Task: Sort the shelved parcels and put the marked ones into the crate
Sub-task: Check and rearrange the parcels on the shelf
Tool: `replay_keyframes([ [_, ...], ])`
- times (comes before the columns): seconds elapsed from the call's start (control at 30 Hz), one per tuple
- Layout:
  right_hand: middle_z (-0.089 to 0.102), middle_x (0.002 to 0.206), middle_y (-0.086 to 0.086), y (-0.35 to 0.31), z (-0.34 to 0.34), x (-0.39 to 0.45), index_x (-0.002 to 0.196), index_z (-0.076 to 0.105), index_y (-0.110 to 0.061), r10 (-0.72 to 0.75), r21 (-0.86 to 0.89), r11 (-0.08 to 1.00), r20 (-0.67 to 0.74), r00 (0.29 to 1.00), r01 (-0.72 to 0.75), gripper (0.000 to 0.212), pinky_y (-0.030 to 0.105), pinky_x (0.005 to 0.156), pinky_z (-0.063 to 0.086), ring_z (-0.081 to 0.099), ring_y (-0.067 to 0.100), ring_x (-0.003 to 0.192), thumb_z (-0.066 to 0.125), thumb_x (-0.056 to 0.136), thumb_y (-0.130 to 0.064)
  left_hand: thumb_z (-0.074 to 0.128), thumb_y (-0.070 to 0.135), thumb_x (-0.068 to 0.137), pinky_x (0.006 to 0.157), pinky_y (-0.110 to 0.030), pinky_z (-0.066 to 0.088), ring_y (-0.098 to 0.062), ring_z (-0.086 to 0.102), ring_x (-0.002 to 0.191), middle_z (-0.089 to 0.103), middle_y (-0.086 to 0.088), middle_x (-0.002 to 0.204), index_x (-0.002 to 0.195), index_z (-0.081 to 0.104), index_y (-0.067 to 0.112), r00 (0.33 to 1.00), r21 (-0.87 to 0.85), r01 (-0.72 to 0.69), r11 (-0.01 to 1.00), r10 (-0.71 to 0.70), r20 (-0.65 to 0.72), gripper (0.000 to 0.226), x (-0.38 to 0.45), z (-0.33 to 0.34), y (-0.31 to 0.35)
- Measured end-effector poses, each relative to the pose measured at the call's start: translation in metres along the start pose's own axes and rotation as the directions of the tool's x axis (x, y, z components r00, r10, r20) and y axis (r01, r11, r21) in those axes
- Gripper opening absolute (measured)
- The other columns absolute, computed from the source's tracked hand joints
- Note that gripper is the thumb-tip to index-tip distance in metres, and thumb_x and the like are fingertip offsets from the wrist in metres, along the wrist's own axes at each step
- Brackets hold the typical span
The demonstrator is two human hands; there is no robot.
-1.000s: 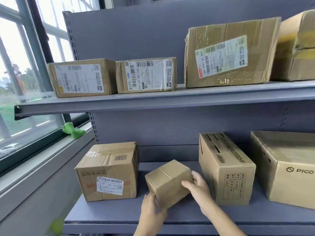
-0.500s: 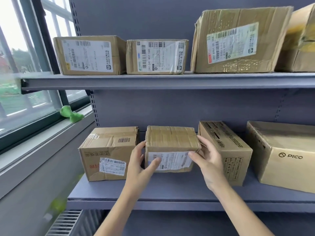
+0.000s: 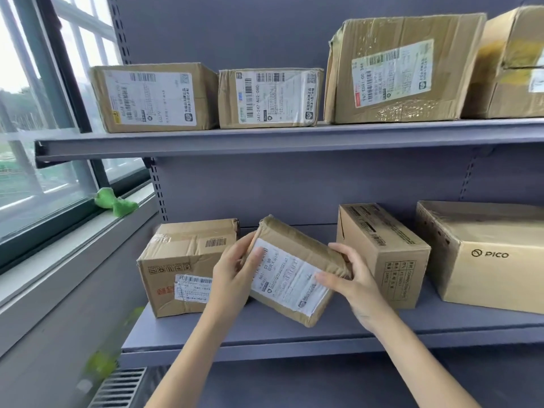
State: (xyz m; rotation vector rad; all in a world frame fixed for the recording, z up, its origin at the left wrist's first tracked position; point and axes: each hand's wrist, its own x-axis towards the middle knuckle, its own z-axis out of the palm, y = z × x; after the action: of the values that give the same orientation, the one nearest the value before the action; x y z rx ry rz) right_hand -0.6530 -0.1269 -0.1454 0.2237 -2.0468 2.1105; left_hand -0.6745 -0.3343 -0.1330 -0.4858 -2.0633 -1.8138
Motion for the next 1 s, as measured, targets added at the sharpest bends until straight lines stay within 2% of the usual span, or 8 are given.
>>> replay_keyframes([
  [0.13, 0.061, 0.118, 0.005, 0.015, 0.007, -0.008, 0.116, 0.053, -0.026, 0.072, 0.182, 0.982, -0.067, 0.995, -0.059, 0.085, 0.033, 0.097, 0.045, 0.056, 0.019, 0.112, 0.084, 0.037, -0.037, 0.063, 0.027, 0.086, 0.075, -0.035, 0.055, -0.018, 0.066, 0.092, 0.069, 0.004, 0.096, 0.094, 0.066, 0.041, 1.000, -0.004, -0.022, 1.000, 0.022, -0.010, 0.016, 0.010, -0.001, 0.008],
  [0.2, 0.068, 0.106, 0.006, 0.022, 0.012, -0.012, 0.112, 0.058, -0.014, 0.111, 0.342, 0.937, -0.111, 0.988, -0.067, 0.093, 0.029, 0.084, 0.052, 0.064, 0.017, 0.099, 0.091, 0.029, -0.037, 0.065, 0.043, 0.079, 0.086, -0.043, 0.053, -0.019, 0.063, 0.102, 0.065, 0.003, 0.109, 0.103, 0.063, 0.037, 1.000, 0.011, 0.002, 1.000, -0.002, -0.030, 0.025, 0.011, 0.002, 0.004],
  [0.3, 0.073, 0.090, 0.004, 0.027, 0.020, -0.017, 0.092, 0.065, -0.010, 0.158, 0.577, 0.816, -0.182, 0.970, -0.025, 0.041, 0.026, 0.068, 0.058, 0.070, 0.014, 0.081, 0.081, 0.055, -0.019, 0.063, 0.056, 0.069, 0.105, -0.041, 0.041, -0.012, 0.045, 0.127, 0.045, 0.009, 0.138, 0.132, 0.041, 0.031, 0.994, 0.016, 0.094, 0.995, -0.093, -0.058, 0.071, 0.006, 0.010, -0.007],
  [0.37, 0.074, 0.091, 0.004, 0.030, 0.027, -0.019, 0.090, 0.067, -0.013, 0.201, 0.633, 0.774, -0.223, 0.954, -0.015, 0.020, 0.030, 0.075, 0.055, 0.069, 0.016, 0.084, 0.065, 0.070, -0.009, 0.067, 0.044, 0.075, 0.109, -0.037, 0.037, -0.007, 0.038, 0.131, 0.038, 0.009, 0.144, 0.140, 0.029, 0.027, 0.988, -0.042, 0.150, 0.988, -0.149, 0.033, 0.077, -0.004, 0.019, -0.010],
  [0.43, 0.074, 0.092, 0.005, 0.032, 0.033, -0.021, 0.093, 0.067, -0.012, 0.224, 0.640, 0.768, -0.217, 0.950, -0.035, 0.019, 0.035, 0.083, 0.052, 0.067, 0.020, 0.089, 0.061, 0.075, -0.006, 0.067, 0.033, 0.074, 0.096, -0.033, 0.049, -0.007, 0.053, 0.118, 0.052, 0.008, 0.134, 0.135, 0.033, 0.030, 0.970, -0.133, 0.198, 0.971, -0.175, 0.171, 0.070, -0.014, 0.028, -0.015],
  [0.6, 0.070, 0.106, 0.009, 0.035, 0.029, -0.024, 0.105, 0.062, -0.009, 0.240, 0.469, 0.869, -0.124, 0.963, -0.156, 0.066, 0.034, 0.094, 0.046, 0.064, 0.019, 0.099, 0.087, 0.049, -0.032, 0.070, 0.016, 0.081, 0.076, -0.024, 0.056, -0.010, 0.064, 0.103, 0.067, 0.008, 0.114, 0.131, 0.042, 0.030, 0.960, -0.202, 0.257, 0.945, -0.226, 0.164, 0.059, -0.014, 0.022, -0.027],
  [0.83, 0.072, 0.104, -0.001, 0.038, 0.029, -0.022, 0.109, 0.061, -0.018, 0.237, 0.213, 0.953, -0.072, 0.969, -0.217, 0.032, 0.029, 0.090, 0.050, 0.066, 0.015, 0.101, 0.067, 0.079, -0.009, 0.065, 0.019, 0.081, 0.082, -0.028, 0.055, -0.013, 0.065, 0.104, 0.069, 0.005, 0.114, 0.133, 0.045, 0.021, 0.939, -0.157, 0.284, 0.946, -0.241, 0.246, 0.056, -0.008, 0.017, -0.035],
  [1.0, 0.061, 0.113, -0.012, 0.028, 0.015, -0.017, 0.114, 0.051, -0.031, 0.191, -0.090, 0.976, -0.104, 0.976, -0.201, 0.050, 0.024, 0.089, 0.047, 0.057, 0.006, 0.105, 0.072, 0.076, -0.007, 0.072, 0.016, 0.079, 0.105, -0.044, 0.041, -0.016, 0.044, 0.129, 0.044, 0.002, 0.142, 0.144, 0.025, 0.024, 0.959, -0.056, 0.259, 0.964, -0.250, 0.132, 0.080, -0.004, 0.013, -0.043],
])
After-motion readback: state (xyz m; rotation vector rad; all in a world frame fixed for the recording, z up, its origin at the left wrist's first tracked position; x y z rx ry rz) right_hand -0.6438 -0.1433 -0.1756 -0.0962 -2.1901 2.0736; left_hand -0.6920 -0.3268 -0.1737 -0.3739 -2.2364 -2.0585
